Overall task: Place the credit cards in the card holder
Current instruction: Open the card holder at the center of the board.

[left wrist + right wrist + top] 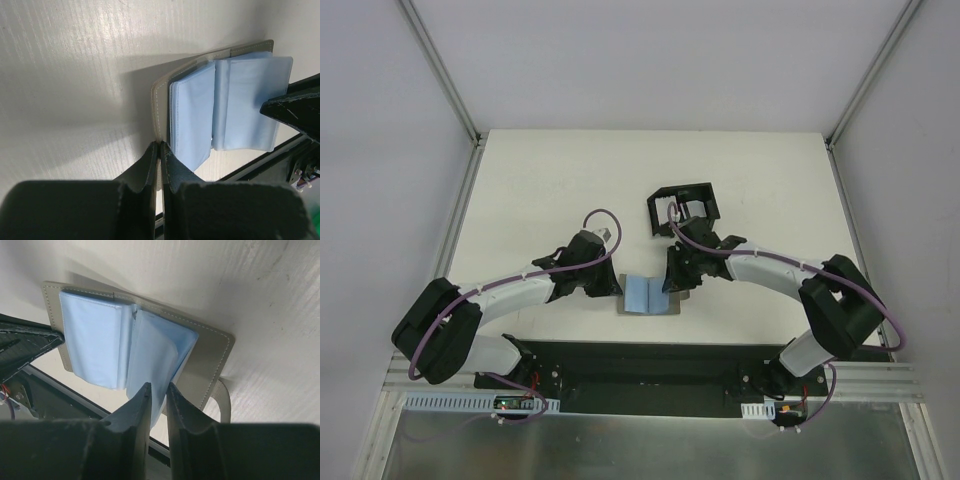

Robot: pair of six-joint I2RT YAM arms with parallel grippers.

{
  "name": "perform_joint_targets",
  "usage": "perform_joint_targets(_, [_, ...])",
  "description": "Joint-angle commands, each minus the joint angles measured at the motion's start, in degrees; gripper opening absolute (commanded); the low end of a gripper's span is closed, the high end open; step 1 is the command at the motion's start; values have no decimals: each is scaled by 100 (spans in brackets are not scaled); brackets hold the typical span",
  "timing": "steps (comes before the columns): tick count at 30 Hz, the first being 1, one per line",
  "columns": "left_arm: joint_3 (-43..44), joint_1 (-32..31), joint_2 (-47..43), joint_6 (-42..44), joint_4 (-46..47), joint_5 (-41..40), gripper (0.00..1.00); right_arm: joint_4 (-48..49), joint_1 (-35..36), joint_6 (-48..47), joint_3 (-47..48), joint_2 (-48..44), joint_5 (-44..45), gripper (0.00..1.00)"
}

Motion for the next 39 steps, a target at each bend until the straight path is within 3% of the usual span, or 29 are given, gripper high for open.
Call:
perform_joint_targets(1, [137,-12,-5,-14,86,-72,0,-292,57,-148,256,11,220,21])
perform_joint_targets(10, [111,-12,65,-67,86,-28,0,173,136,-122,440,116,-535,5])
perform_joint_targets(22, [14,-4,179,-365,420,-177,0,332,408,45,1477,678,-1010,4])
perform_joint_targets(24, [14,-12,215,-401,429,-186,0,306,417,36,1548,810,-1019,6])
perform_joint_targets(27, [-12,-4,250,-462,464,-221,0,306,417,-78,1531,723,-897,25])
perform_joint_targets(31, [-39,-4,329,-497,517,-248,0,-1,399,-350,1697,688,-843,32])
perform_joint_targets(39, [-65,-4,452,-515,570,-265,0,-160,277,-500,1636,416,-633,37])
